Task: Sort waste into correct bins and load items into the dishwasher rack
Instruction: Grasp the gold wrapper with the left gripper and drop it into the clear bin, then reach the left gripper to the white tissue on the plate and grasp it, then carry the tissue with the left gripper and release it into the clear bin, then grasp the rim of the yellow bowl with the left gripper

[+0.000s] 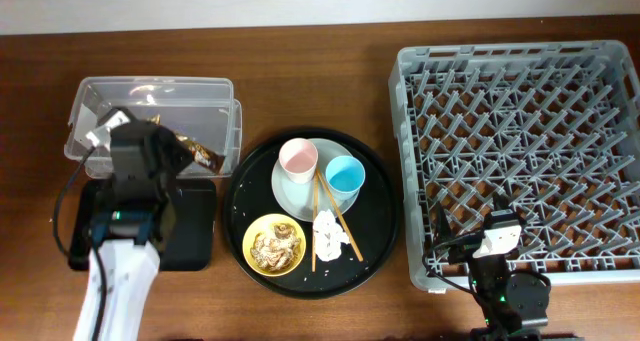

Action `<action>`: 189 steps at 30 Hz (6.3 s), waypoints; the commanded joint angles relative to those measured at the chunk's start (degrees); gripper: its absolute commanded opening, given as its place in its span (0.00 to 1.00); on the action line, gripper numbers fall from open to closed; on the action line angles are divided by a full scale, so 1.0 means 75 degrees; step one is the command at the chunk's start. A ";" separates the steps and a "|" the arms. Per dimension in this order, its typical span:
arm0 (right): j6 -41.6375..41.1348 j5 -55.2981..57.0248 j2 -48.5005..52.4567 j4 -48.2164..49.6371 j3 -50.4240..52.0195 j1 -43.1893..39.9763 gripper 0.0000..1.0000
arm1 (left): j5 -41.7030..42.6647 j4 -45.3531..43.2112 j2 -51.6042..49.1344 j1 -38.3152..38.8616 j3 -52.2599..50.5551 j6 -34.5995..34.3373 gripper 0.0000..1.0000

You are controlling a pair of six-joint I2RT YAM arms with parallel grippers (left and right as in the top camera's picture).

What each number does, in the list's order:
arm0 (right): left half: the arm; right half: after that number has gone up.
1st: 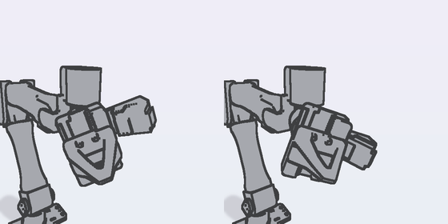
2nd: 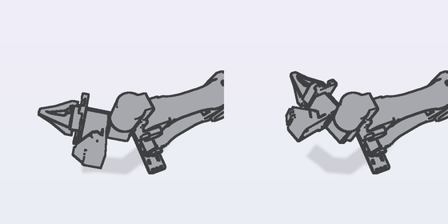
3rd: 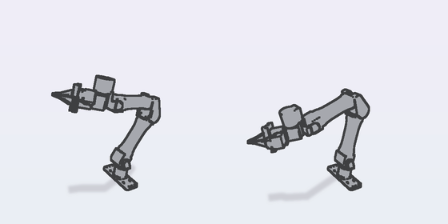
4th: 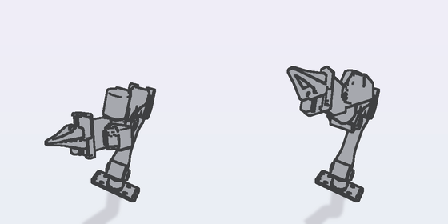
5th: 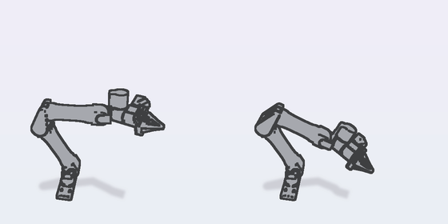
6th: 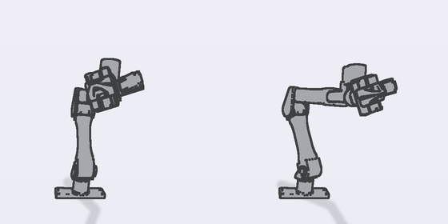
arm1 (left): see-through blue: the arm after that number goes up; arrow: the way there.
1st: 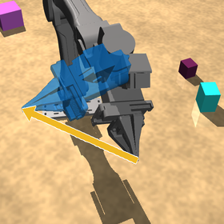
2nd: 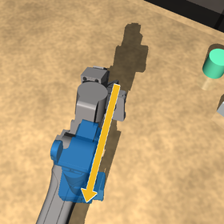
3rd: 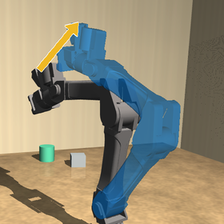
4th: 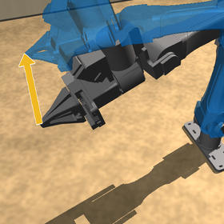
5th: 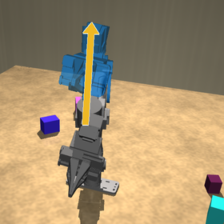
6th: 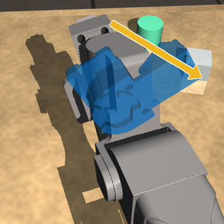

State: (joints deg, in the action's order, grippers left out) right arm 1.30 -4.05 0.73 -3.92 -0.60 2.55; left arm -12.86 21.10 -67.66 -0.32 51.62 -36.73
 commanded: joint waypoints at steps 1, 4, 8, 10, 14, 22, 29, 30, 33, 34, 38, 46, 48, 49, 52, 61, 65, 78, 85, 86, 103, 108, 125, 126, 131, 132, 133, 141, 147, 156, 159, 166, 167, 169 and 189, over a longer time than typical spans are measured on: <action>-0.0012 0.0032 -0.0050 -0.0041 0.0038 -0.0050 0.98 | 0.0114 -0.1338 -0.1338 -0.0338 0.0009 0.0044 0.00; -0.0012 0.0035 -0.0050 -0.0041 0.0038 -0.0050 0.98 | 0.0119 -0.2716 -0.2465 -0.0699 0.0009 0.0044 0.10; -0.0012 0.0035 -0.0050 -0.0041 0.0038 -0.0050 0.98 | 0.0245 -0.3153 -0.2836 -0.0831 0.0032 0.0842 0.71; -0.0012 0.0035 -0.0050 -0.0041 0.0038 -0.0050 0.98 | 0.0583 -0.3168 -0.2702 -0.0825 0.0152 0.1556 0.81; -0.0012 0.0035 -0.0050 -0.0041 0.0038 -0.0050 0.98 | 0.1874 -0.1454 -0.1530 -0.0670 0.0933 0.1935 0.81; -0.0012 0.0035 -0.0050 -0.0041 0.0038 -0.0050 0.98 | 0.2798 0.4497 0.0396 0.2145 0.1495 0.1871 0.51; -0.0012 0.0035 -0.0050 -0.0041 0.0038 -0.0050 0.98 | 0.2183 0.5569 -0.0554 0.4867 0.0702 0.1005 0.27; -0.0012 0.0035 -0.0050 -0.0041 0.0038 -0.0050 0.98 | 0.1842 0.5563 -0.0723 0.5161 0.0536 0.0766 0.27; -0.0012 0.0035 -0.0050 -0.0041 0.0038 -0.0050 0.98 | 0.1737 0.5380 -0.1078 0.5523 0.0306 0.0638 0.27; -0.0012 0.0035 -0.0050 -0.0041 0.0038 -0.0050 0.98 | 0.1740 0.5231 -0.1224 0.5659 0.0233 0.0635 0.27; -0.0012 0.0032 -0.0050 -0.0041 0.0038 -0.0050 0.98 | 0.1378 0.4561 -0.1883 0.5968 0.0221 0.0644 0.27; -0.0012 0.0035 -0.0050 -0.0041 0.0038 -0.0050 0.99 | 0.1105 0.3870 -0.3013 0.5977 0.0221 0.0729 0.23; -0.0012 0.0035 -0.0050 -0.0041 0.0038 -0.0050 0.98 | 0.1105 0.3870 -0.3013 0.5971 0.0221 0.0781 0.23; -0.0012 0.0035 -0.0050 -0.0041 0.0038 -0.0050 0.98 | 0.1070 0.3873 -0.3010 0.5971 0.0230 0.0959 0.23; -0.0012 0.0032 -0.0050 -0.0041 0.0038 -0.0050 0.98 | 0.0294 0.4339 -0.2906 0.5971 0.0431 0.1020 0.23; -0.0012 0.0035 -0.0050 -0.0041 0.0038 -0.0050 0.98 | 0.1679 0.4255 -0.2209 0.5980 0.1381 0.1495 0.69; -0.0012 0.0032 -0.0050 -0.0041 0.0038 -0.0050 0.98 | 0.1314 0.3783 -0.2401 0.5980 0.1381 0.1763 0.70; -0.0012 0.0035 -0.0050 -0.0041 0.0038 -0.0050 0.98 | 0.1020 0.2503 -0.4022 0.5971 0.1381 0.2629 0.70; -0.0012 0.0035 -0.0050 -0.0041 0.0038 -0.0050 0.98 | 0.1026 0.2439 -0.4022 0.5971 0.1381 0.2626 0.56; -0.0012 0.0035 -0.0050 -0.0041 0.0038 -0.0050 0.98 | 0.1026 0.2439 -0.4022 0.5971 0.1381 0.2626 0.52; -0.0012 0.0032 -0.0050 -0.0041 0.0038 -0.0050 0.99 | 0.1373 0.2250 -0.4377 0.5971 0.1384 0.2629 0.13; -0.0012 0.0032 -0.0050 -0.0041 0.0038 -0.0050 0.99 | 0.1343 0.2597 -0.4106 0.5971 0.1725 0.2629 0.00; -0.0012 0.0035 -0.0050 -0.0041 0.0038 -0.0050 0.98 | -0.1376 0.2798 -0.2218 0.1851 0.3153 0.1813 0.00; -0.0012 0.0035 -0.0050 -0.0041 0.0038 -0.0050 0.98 | -0.1373 0.2637 -0.2241 0.1577 0.3153 0.1813 0.00; -0.0012 0.0032 -0.0050 -0.0041 0.0038 -0.0050 0.98 | -0.1058 0.2343 -0.2940 0.0609 0.3153 0.1647 0.17; -0.0012 0.0035 -0.0050 -0.0041 0.0038 -0.0050 0.98 | -0.1061 0.2285 -0.3220 0.0568 0.3150 0.1652 0.65; -0.0012 0.0035 -0.0050 -0.0041 0.0038 -0.0050 0.98 | -0.1058 0.2212 -0.3331 0.0568 0.3153 0.1682 0.85; -0.0012 0.0035 -0.0050 -0.0041 0.0038 -0.0050 0.98 | -0.1032 0.1652 -0.2815 0.0568 0.3156 0.1886 0.99; -0.0012 0.0032 -0.0050 -0.0041 0.0038 -0.0050 0.98 | -0.0396 0.1816 -0.2629 0.0568 0.3153 0.1880 0.01; -0.0012 0.0035 -0.0050 -0.0041 0.0038 -0.0050 0.98 | -0.0446 0.1445 -0.3316 0.0568 0.3156 0.1932 0.98; -0.0012 0.0035 -0.0050 -0.0041 0.0038 -0.0050 0.98 | -0.0391 0.1466 -0.3279 0.0568 0.3153 0.1935 0.00; -0.0012 0.0035 -0.0050 -0.0041 0.0038 -0.0050 0.98 | -0.0041 0.1670 -0.3206 0.0571 0.3156 0.1938 0.93; -0.0012 0.0035 -0.0050 -0.0041 0.0038 -0.0050 0.98 | 0.0507 0.1909 -0.3066 0.0571 0.3156 0.1935 0.93; -0.0012 0.0032 -0.0050 -0.0041 0.0038 -0.0050 0.98 | 0.1495 0.2419 -0.2579 0.0606 0.3156 0.1935 0.84; -0.0012 0.0035 -0.0050 -0.0041 0.0038 -0.0050 0.99 | 0.2008 0.4470 -0.1020 0.5508 0.0224 0.1020 0.30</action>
State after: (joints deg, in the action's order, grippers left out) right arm 1.37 -4.05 0.69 -3.90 -0.60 2.55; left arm 4.45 55.96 -75.53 40.29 55.29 -28.38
